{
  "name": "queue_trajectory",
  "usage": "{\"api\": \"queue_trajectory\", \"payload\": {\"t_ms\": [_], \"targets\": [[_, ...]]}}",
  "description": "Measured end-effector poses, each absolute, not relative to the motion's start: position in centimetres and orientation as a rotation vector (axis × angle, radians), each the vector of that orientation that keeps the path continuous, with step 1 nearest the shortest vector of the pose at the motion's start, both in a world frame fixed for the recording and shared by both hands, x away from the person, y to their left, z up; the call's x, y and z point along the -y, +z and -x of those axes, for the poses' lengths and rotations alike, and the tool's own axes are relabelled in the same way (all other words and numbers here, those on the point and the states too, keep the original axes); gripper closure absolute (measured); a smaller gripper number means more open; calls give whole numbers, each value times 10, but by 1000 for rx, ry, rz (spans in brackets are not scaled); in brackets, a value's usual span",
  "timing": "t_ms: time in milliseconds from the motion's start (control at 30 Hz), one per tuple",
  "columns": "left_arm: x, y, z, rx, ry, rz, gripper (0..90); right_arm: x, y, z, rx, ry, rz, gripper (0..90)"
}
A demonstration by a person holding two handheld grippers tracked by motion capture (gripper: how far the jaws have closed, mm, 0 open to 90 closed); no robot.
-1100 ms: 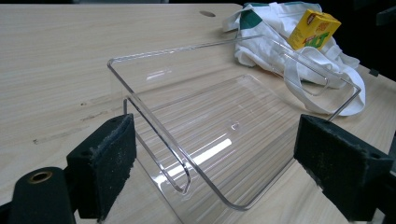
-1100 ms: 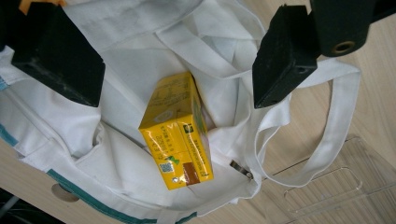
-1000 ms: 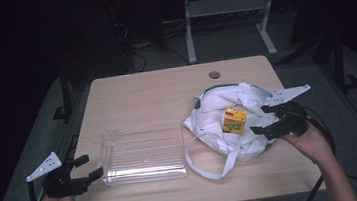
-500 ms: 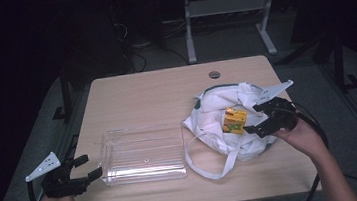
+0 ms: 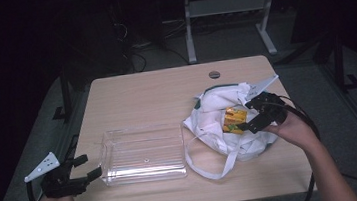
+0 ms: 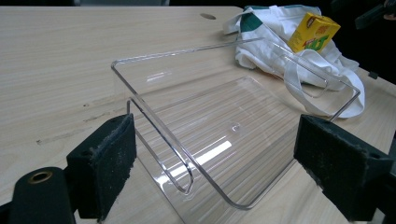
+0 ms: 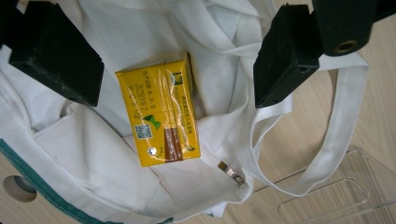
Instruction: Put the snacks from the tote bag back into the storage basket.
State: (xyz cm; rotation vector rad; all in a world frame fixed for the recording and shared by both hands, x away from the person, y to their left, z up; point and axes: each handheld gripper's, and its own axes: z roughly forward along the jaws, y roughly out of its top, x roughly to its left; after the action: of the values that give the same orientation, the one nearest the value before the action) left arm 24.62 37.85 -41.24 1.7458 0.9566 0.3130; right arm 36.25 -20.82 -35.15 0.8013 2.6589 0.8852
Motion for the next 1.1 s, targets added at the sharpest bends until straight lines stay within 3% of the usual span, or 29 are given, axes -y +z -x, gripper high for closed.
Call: {"api": "queue_trajectory", "payload": {"t_ms": [533,1100], "targets": [[-378,-412,-246,-952,313,-1743,128,197,-357,-382,-2720,815,-788,163],[-379,-412,-247,-954,312,-1737,128,187,-367,-396,-2770,741,-770,242]]}}
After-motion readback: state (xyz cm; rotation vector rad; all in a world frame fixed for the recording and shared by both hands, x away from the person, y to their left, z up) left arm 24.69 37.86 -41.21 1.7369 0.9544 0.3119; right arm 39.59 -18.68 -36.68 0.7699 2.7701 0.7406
